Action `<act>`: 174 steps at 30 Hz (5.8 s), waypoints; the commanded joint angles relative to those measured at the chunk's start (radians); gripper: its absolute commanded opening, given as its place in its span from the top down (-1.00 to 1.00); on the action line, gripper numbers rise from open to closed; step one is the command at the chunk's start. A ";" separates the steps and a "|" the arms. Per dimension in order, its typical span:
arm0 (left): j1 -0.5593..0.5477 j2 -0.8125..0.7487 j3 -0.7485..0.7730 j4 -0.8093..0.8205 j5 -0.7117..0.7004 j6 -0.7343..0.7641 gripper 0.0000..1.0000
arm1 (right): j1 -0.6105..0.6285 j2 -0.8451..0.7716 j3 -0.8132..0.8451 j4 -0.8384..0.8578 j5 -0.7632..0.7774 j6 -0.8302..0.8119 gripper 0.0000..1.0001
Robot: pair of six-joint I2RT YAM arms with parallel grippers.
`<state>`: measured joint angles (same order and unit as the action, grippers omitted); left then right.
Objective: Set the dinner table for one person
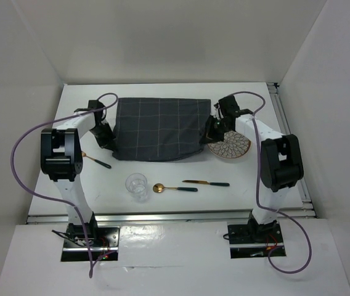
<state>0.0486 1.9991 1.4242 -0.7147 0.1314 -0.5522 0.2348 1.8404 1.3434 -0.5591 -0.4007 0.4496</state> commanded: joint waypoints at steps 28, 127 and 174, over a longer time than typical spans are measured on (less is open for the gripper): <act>-0.257 0.084 0.354 -0.140 -0.177 0.037 -0.58 | -0.485 -0.363 -0.323 -0.052 0.085 0.126 -0.76; 0.139 -0.241 -0.317 0.035 -0.096 -0.285 -0.67 | -0.026 -0.101 0.195 0.005 0.092 0.106 -0.88; -0.374 0.116 0.357 -0.236 -0.299 0.107 -0.50 | 0.368 -0.250 0.114 -0.191 0.192 -0.044 -0.86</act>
<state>-0.3180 2.1921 1.7782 -0.9245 -0.1444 -0.4408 0.5354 1.6066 1.4082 -0.7364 -0.2298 0.4591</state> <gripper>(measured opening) 0.708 0.928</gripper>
